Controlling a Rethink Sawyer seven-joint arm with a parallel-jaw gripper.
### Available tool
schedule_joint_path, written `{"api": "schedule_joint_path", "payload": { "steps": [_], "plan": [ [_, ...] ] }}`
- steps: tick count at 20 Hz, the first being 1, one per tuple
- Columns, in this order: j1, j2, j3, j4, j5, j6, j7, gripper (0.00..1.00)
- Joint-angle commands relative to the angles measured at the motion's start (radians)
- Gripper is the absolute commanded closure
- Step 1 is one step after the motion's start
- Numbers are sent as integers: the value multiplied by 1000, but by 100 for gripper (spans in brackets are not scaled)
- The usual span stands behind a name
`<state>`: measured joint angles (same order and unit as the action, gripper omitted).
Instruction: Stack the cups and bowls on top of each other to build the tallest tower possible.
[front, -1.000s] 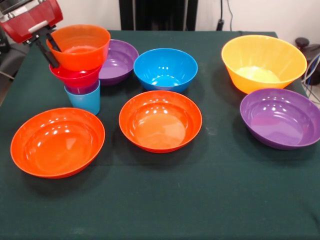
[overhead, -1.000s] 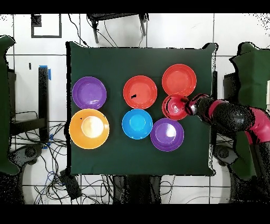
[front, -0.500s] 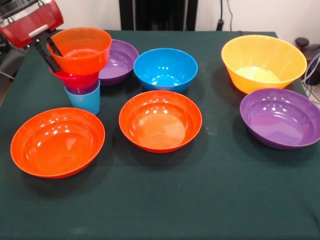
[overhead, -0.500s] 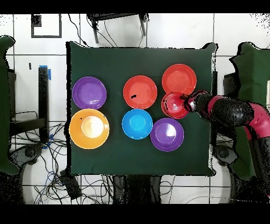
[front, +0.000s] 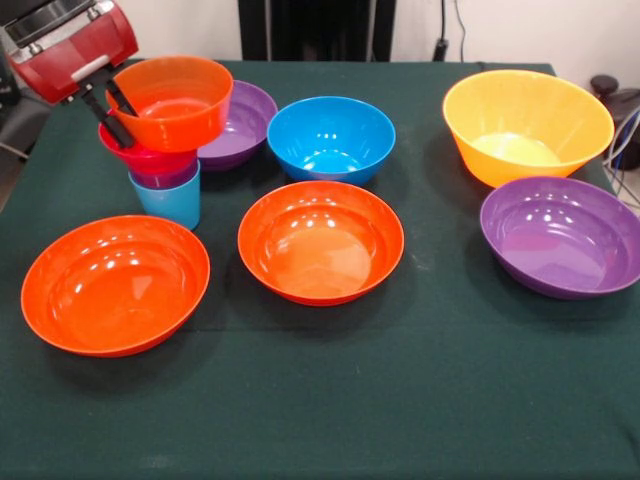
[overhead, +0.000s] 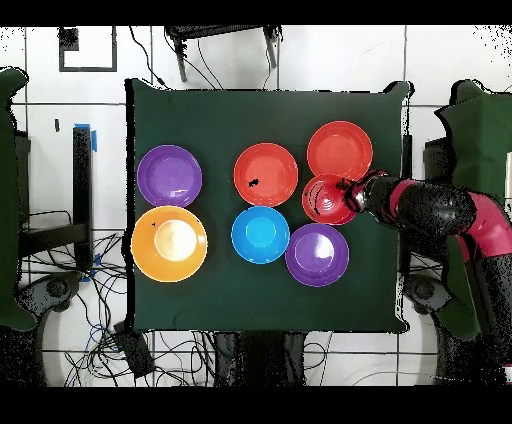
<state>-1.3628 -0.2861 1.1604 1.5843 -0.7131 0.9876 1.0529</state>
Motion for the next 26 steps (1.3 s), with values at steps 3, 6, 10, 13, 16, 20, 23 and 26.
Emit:
{"api": "schedule_joint_path", "payload": {
  "steps": [3,6,10,13,16,20,23,26],
  "plan": [
    [57,37,-58,-81,-16,96,-377,100],
    [61,46,-62,-99,-16,110,-400,100],
    [63,49,-61,-114,-20,120,-419,100],
    [63,55,-60,-123,-22,120,-428,100],
    [65,55,-61,-129,-24,124,-433,100],
    [66,56,-68,-129,-19,129,-436,100],
    [64,58,-73,-131,-18,129,-447,100],
    [62,57,-78,-126,-13,128,-451,100]
  ]
}}
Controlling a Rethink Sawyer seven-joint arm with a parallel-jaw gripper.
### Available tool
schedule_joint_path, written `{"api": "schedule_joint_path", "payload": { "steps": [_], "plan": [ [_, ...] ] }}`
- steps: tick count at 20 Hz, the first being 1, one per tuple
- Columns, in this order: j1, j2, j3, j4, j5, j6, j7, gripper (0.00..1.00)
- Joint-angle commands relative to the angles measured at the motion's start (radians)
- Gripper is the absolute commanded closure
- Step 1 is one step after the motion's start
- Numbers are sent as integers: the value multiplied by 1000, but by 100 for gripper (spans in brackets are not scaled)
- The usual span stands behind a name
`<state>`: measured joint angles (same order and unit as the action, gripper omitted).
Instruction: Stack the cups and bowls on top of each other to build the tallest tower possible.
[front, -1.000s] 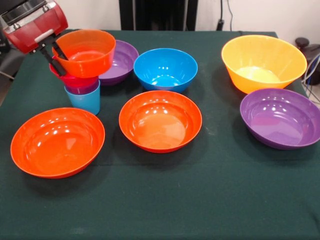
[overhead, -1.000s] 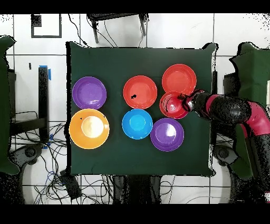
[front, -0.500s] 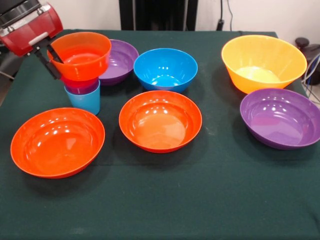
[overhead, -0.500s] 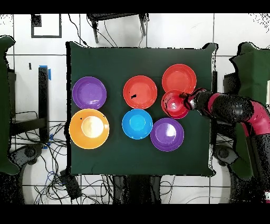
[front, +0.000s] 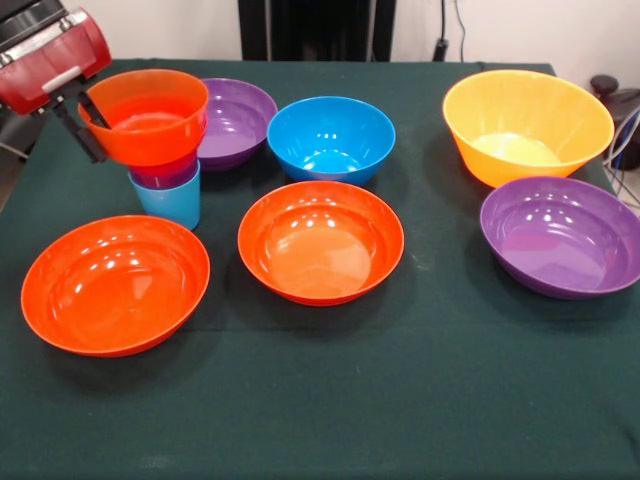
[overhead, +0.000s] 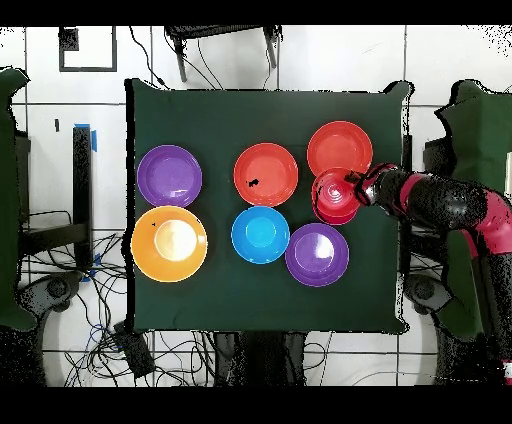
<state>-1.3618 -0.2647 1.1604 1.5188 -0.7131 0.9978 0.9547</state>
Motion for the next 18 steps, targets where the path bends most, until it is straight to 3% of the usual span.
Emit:
{"api": "schedule_joint_path", "payload": {
  "steps": [1,18],
  "plan": [
    [60,36,-79,-59,-11,118,-355,100],
    [20,26,-91,-5,-14,79,-321,100]
  ]
}}
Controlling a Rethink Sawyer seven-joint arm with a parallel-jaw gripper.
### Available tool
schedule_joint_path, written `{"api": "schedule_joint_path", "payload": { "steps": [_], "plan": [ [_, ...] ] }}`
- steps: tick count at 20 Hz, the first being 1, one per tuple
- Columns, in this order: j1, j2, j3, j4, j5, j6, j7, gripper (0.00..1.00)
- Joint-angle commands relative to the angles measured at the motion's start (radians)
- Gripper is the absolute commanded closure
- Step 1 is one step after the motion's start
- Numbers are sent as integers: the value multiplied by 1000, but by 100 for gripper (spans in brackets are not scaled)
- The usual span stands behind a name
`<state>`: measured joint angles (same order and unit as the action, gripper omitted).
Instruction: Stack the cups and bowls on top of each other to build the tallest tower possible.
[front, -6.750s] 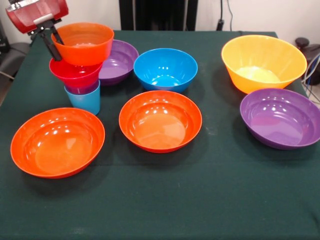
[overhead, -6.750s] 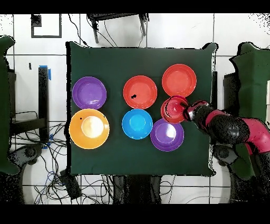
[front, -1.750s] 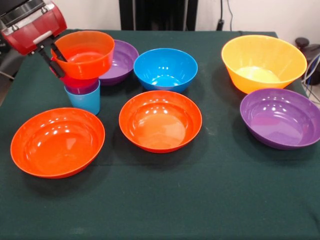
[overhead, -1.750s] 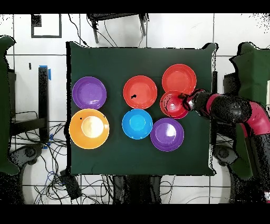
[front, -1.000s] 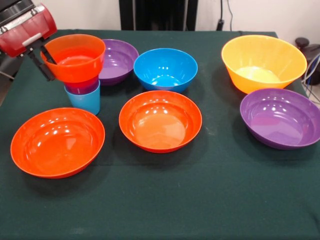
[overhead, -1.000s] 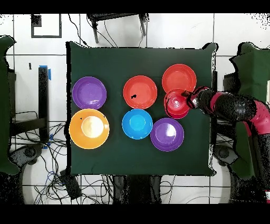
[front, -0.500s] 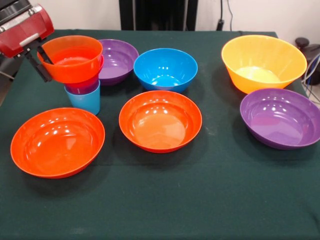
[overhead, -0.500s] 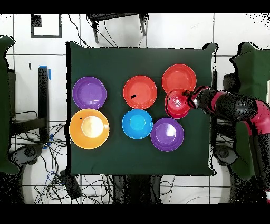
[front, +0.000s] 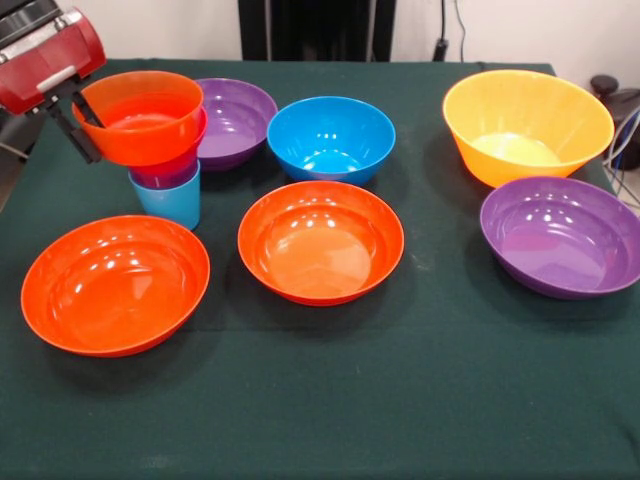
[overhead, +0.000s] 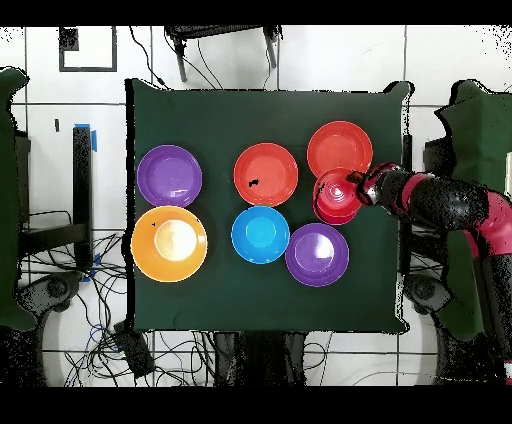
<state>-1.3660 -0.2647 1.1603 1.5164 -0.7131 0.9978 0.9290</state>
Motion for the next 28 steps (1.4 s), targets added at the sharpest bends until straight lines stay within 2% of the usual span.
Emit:
{"api": "schedule_joint_path", "payload": {
  "steps": [1,28],
  "plan": [
    [24,27,-90,-3,-14,79,-296,100],
    [-8,21,-108,43,-24,59,-245,100]
  ]
}}
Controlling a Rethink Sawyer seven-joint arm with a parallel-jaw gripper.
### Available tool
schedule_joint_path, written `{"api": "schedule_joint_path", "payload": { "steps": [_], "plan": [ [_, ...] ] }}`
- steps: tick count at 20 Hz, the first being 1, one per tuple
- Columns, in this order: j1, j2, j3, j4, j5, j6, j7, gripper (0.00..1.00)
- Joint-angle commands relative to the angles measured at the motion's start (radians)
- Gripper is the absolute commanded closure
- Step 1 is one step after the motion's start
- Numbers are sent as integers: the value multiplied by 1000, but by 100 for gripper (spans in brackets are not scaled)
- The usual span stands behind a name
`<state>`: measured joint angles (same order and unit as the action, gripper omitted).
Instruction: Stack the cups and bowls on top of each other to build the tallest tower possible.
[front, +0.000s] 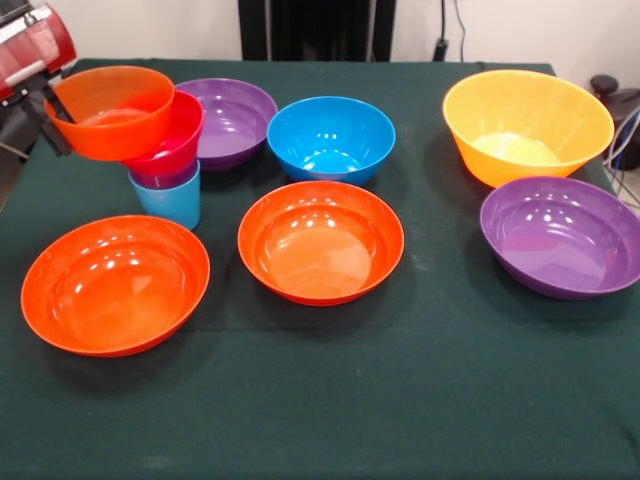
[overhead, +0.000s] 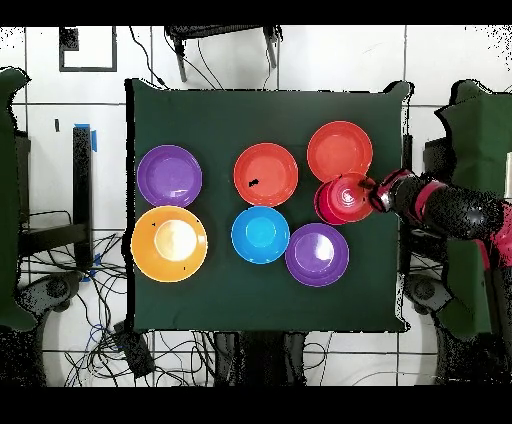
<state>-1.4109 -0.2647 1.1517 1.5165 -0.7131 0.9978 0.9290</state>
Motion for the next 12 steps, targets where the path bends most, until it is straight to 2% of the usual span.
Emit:
{"api": "schedule_joint_path", "payload": {
  "steps": [1,12],
  "plan": [
    [35,20,-99,46,-24,56,-241,100],
    [12,5,-103,99,-27,11,-186,100]
  ]
}}
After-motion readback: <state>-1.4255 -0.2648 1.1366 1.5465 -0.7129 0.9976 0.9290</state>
